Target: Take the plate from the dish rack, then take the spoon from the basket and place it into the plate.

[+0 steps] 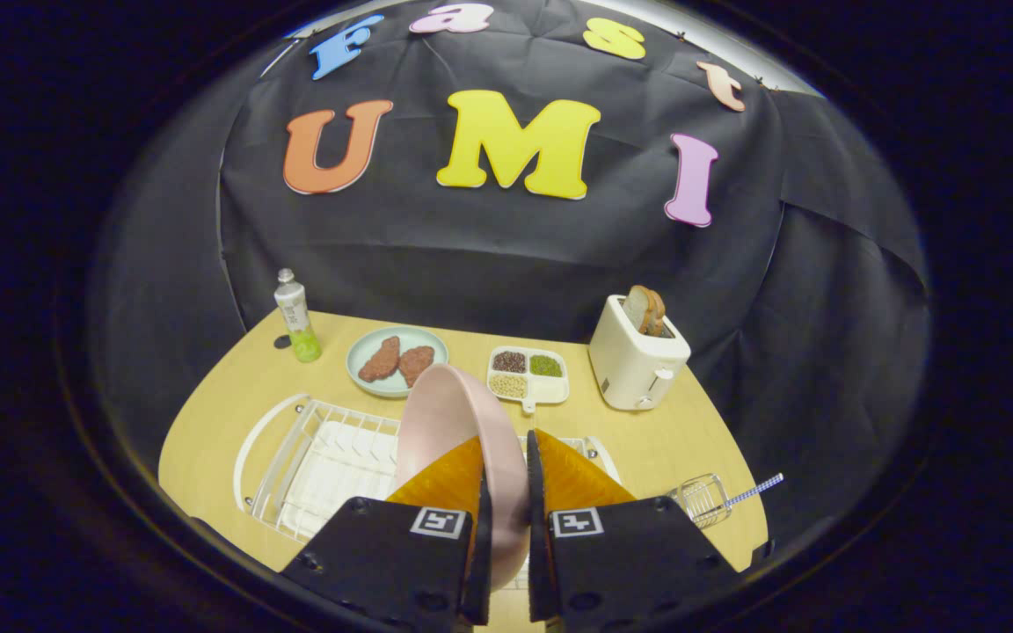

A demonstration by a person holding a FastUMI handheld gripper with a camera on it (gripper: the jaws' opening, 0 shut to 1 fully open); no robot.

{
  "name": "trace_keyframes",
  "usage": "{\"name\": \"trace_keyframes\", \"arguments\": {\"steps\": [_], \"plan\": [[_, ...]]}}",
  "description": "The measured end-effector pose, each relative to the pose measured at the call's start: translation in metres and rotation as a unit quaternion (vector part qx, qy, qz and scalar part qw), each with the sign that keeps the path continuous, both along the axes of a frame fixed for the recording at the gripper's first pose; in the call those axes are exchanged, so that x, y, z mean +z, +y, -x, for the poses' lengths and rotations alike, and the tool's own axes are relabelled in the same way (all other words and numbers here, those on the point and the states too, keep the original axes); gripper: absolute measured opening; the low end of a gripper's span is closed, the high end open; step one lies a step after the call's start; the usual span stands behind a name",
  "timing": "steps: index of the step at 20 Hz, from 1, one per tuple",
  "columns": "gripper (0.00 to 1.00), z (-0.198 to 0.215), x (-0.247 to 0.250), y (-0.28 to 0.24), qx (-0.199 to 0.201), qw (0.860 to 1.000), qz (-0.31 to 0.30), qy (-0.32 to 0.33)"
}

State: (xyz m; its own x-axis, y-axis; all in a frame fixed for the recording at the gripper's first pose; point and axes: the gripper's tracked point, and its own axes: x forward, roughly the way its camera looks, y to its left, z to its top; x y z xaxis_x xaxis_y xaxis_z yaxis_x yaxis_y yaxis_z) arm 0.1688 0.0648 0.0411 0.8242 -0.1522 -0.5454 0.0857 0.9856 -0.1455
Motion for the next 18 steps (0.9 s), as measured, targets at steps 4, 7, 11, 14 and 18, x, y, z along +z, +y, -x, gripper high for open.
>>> {"name": "trace_keyframes", "arguments": {"steps": [4, 7, 11, 14, 18], "plan": [[0.22, 0.047, -0.005, -0.005, 0.022, 0.997, -0.07, -0.003], [0.22, 0.088, -0.023, -0.02, 0.029, 0.991, -0.13, -0.003], [0.22, 0.14, -0.067, -0.049, 0.024, 0.981, -0.192, 0.005], [0.22, 0.168, -0.099, -0.069, 0.008, 0.97, -0.242, 0.017], [0.22, 0.199, -0.142, -0.088, -0.012, 0.957, -0.288, 0.036]]}}
